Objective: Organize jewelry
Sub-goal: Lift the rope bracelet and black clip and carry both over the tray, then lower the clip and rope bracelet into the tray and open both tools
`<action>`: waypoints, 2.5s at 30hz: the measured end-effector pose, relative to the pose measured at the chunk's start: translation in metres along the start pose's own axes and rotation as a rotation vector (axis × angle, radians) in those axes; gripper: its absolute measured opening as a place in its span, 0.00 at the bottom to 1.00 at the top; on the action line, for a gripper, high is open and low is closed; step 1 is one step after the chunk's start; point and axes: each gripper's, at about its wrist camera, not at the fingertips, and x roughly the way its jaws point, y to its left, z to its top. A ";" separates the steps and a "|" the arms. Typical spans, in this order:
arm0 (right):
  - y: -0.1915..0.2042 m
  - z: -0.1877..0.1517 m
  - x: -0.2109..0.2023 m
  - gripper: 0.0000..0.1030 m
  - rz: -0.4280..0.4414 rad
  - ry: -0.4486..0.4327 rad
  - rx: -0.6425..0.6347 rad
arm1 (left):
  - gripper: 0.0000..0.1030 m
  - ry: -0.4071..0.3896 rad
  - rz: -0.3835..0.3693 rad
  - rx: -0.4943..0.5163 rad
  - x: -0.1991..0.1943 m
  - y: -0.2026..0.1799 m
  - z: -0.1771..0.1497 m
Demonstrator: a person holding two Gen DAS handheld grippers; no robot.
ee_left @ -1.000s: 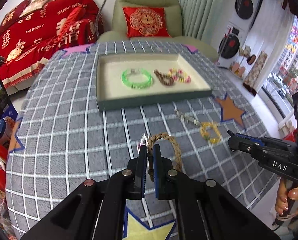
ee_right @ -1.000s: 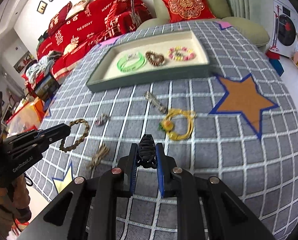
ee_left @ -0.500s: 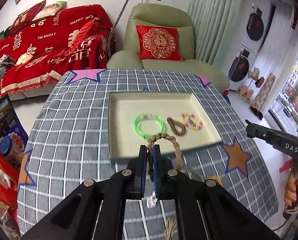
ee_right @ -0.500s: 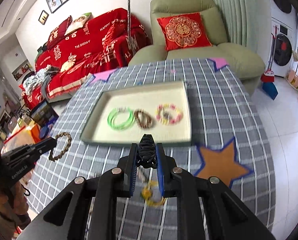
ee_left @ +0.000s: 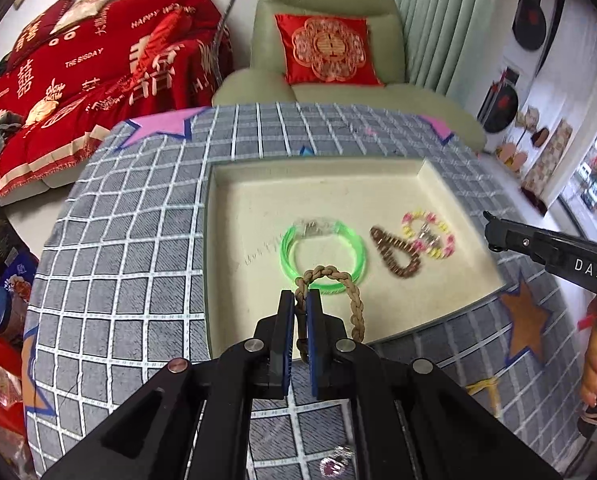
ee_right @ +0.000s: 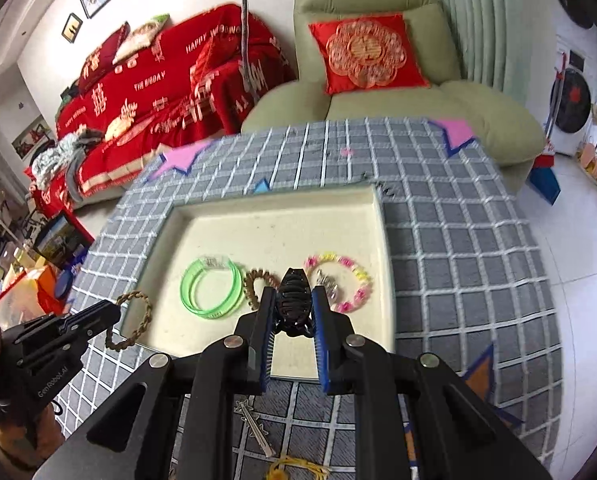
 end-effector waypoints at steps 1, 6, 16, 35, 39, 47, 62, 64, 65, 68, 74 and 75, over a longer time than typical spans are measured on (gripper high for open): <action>0.000 -0.002 0.007 0.18 0.000 0.015 -0.001 | 0.16 0.012 0.009 0.007 0.007 0.000 -0.001; 0.000 -0.010 0.041 0.18 0.000 0.077 -0.006 | 0.16 0.076 0.014 0.007 0.035 0.004 -0.003; -0.007 -0.014 0.081 0.18 -0.026 0.131 0.009 | 0.16 0.069 0.066 0.025 0.060 -0.003 0.004; -0.013 -0.012 0.083 0.47 -0.031 0.087 0.040 | 0.16 0.002 0.132 0.088 0.057 -0.017 0.002; -0.019 -0.009 0.072 0.55 0.018 0.053 0.089 | 0.16 -0.008 0.138 0.090 0.051 -0.019 0.004; -0.026 -0.006 0.054 0.63 0.059 0.011 0.164 | 0.16 -0.012 0.131 0.069 0.046 -0.017 0.007; -0.032 -0.007 0.023 0.63 0.050 -0.060 0.192 | 0.17 -0.104 0.129 0.056 0.019 -0.026 0.021; -0.034 -0.008 0.020 0.63 0.056 -0.058 0.202 | 0.17 -0.105 0.126 0.043 0.017 -0.025 0.021; -0.036 -0.009 0.019 0.63 0.057 -0.056 0.206 | 0.17 -0.103 0.124 0.036 0.016 -0.024 0.021; -0.040 -0.012 0.017 0.63 0.054 -0.056 0.220 | 0.17 -0.093 0.125 0.023 0.013 -0.022 0.019; -0.039 -0.019 0.009 0.78 0.037 -0.068 0.211 | 1.00 -0.111 0.153 0.028 0.002 -0.023 0.014; -0.039 -0.020 0.008 0.78 0.038 -0.068 0.211 | 1.00 -0.140 0.171 0.020 0.002 -0.023 0.013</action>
